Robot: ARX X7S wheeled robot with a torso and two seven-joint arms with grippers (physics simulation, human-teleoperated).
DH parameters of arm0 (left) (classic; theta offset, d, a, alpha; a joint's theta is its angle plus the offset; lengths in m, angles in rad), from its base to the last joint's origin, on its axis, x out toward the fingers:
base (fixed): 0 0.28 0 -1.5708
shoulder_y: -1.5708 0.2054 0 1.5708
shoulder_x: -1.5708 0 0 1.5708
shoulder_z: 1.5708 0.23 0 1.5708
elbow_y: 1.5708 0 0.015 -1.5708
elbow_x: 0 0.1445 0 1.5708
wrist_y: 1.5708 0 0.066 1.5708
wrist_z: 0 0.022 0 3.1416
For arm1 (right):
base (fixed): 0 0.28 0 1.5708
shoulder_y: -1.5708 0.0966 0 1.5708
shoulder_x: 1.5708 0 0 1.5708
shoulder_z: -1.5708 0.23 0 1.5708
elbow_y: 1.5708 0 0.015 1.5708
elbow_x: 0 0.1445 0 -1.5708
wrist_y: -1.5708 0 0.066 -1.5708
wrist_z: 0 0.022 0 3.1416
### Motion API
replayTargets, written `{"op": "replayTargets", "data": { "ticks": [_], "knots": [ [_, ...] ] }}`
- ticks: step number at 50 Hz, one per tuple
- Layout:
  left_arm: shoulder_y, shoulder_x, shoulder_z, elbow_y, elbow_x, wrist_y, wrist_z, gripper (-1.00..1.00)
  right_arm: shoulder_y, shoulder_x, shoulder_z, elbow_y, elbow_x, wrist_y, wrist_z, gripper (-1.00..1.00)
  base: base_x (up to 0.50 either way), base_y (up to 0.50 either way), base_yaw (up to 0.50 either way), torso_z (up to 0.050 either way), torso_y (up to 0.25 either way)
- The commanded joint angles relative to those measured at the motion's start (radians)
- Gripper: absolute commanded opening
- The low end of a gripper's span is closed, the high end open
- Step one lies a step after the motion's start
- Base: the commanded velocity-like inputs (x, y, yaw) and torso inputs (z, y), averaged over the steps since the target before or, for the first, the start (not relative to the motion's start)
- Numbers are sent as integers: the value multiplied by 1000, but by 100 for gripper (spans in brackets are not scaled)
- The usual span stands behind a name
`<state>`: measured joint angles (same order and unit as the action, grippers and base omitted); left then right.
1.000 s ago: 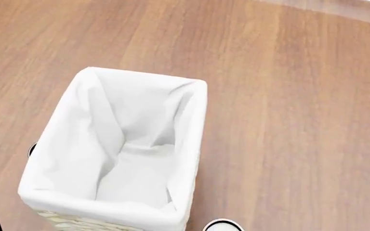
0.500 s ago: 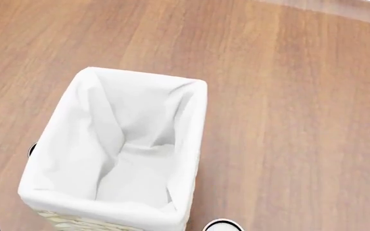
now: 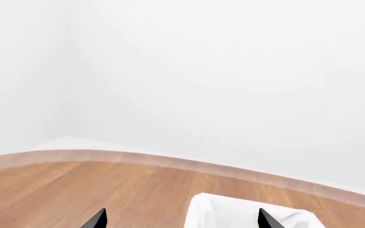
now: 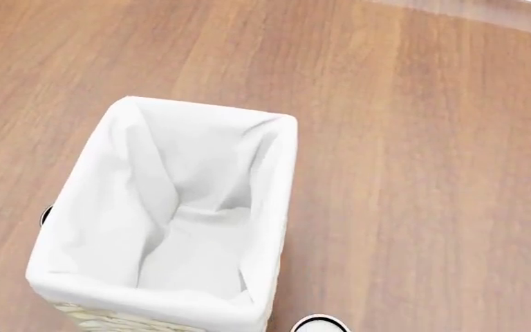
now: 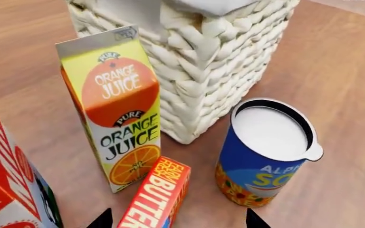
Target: Pick up the butter and put it in the basket.
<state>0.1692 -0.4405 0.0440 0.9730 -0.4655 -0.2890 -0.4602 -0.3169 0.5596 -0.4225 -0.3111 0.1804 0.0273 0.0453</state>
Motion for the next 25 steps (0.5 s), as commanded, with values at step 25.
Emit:
{"op": "replayTargets", "data": {
  "ticks": [25],
  "knots": [
    [6,-4,-4,-15,-27,65,31,100,46,-83,97,-132,224,303,68,100,0,0,0,0,0]
  ]
}}
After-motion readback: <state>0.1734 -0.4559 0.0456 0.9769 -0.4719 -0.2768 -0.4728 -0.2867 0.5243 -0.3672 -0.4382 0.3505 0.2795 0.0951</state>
